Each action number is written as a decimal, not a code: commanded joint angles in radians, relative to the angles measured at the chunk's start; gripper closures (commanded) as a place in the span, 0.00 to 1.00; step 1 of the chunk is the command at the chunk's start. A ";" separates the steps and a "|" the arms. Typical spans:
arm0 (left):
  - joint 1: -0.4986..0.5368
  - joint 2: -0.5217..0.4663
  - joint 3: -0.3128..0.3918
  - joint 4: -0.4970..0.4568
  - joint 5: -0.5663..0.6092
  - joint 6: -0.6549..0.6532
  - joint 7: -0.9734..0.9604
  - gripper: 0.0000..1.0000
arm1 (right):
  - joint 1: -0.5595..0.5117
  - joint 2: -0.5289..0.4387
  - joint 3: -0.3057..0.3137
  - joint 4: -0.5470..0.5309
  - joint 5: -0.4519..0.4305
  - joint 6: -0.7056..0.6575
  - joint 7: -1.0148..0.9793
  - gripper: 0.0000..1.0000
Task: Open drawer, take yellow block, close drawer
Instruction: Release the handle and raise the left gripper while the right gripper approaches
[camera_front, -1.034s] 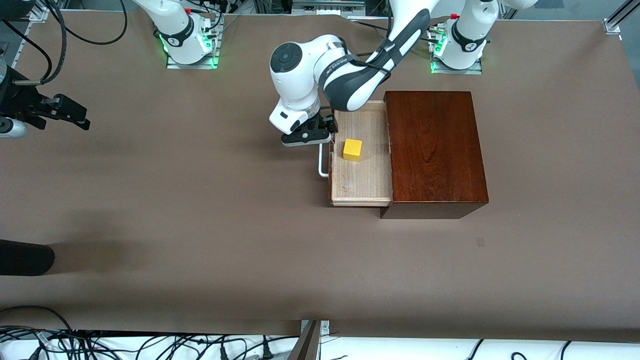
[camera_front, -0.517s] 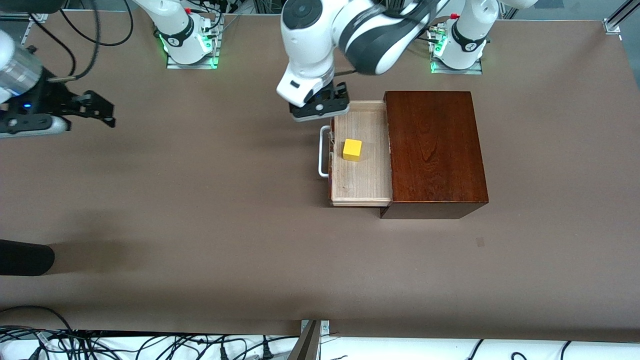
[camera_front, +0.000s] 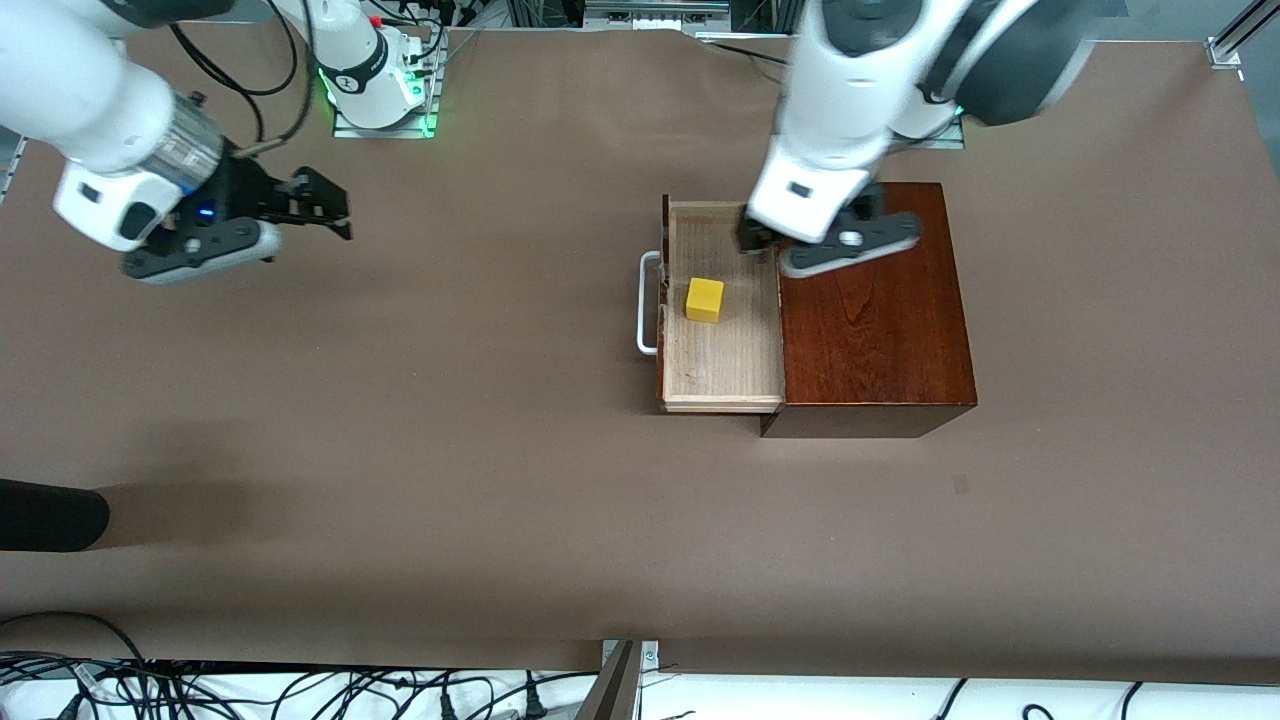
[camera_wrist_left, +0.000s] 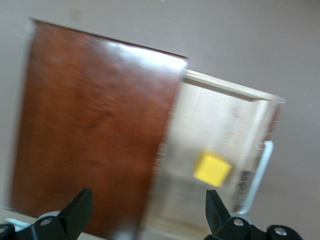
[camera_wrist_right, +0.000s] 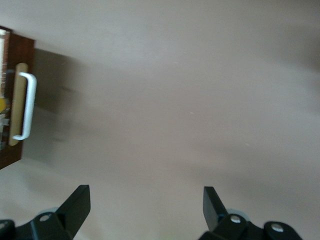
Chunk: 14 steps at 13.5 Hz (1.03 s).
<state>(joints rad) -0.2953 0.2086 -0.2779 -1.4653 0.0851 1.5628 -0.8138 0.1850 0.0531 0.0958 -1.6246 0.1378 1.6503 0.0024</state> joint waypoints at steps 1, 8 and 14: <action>0.111 -0.095 0.000 -0.069 -0.028 -0.039 0.270 0.00 | 0.079 0.033 -0.005 0.012 0.020 0.043 0.025 0.00; 0.209 -0.225 0.190 -0.176 -0.091 -0.038 0.703 0.00 | 0.289 0.099 -0.005 0.014 0.029 0.181 0.050 0.00; 0.216 -0.224 0.302 -0.181 -0.114 -0.035 0.811 0.00 | 0.447 0.181 -0.005 0.035 0.029 0.295 0.018 0.00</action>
<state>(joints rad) -0.0787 0.0096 0.0194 -1.6226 -0.0056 1.5142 -0.0273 0.5886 0.2008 0.1010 -1.6244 0.1530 1.9157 0.0405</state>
